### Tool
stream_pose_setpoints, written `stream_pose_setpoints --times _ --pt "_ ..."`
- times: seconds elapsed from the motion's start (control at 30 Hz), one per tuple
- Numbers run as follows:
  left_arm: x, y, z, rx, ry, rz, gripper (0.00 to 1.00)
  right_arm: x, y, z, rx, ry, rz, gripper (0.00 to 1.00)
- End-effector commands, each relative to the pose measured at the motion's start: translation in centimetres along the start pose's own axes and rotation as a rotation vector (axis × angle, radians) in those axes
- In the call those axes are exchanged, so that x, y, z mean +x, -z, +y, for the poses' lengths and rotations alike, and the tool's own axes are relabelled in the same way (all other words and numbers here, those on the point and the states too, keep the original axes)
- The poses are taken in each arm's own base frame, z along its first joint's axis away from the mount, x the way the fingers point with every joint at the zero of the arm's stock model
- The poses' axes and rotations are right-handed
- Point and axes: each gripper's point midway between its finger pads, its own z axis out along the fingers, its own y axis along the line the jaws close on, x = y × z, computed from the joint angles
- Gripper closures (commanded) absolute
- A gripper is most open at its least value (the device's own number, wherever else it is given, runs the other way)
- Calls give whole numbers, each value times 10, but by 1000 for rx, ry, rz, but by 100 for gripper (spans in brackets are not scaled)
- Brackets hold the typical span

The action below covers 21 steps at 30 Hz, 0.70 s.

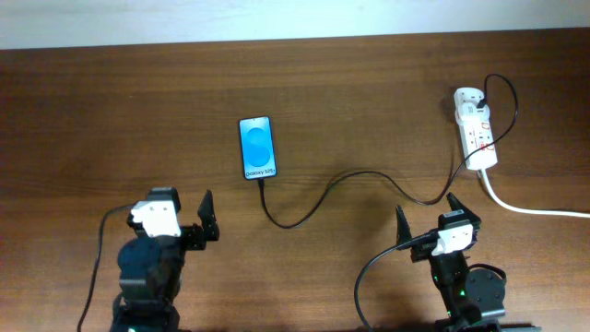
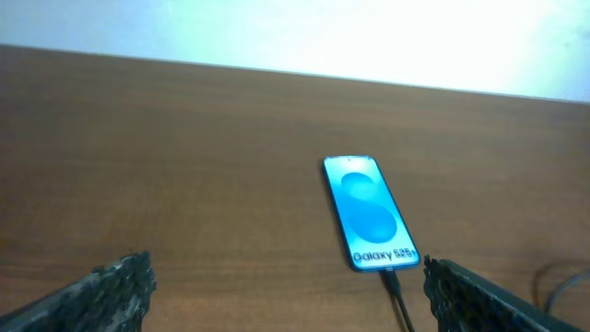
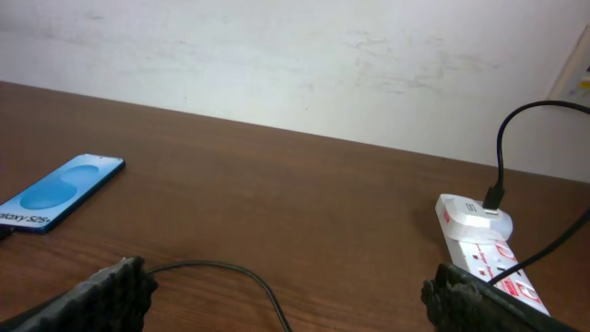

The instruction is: Plug charger to phone and switch on socket

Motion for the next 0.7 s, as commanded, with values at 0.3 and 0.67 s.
stream_pose_setpoints --times 0.3,0.67 --pt "24 22 21 -71 -157 -241 1 2 0 3 -13 -3 0 2" --pt "30 20 22 -74 -155 -212 1 2 0 3 -13 -3 0 2"
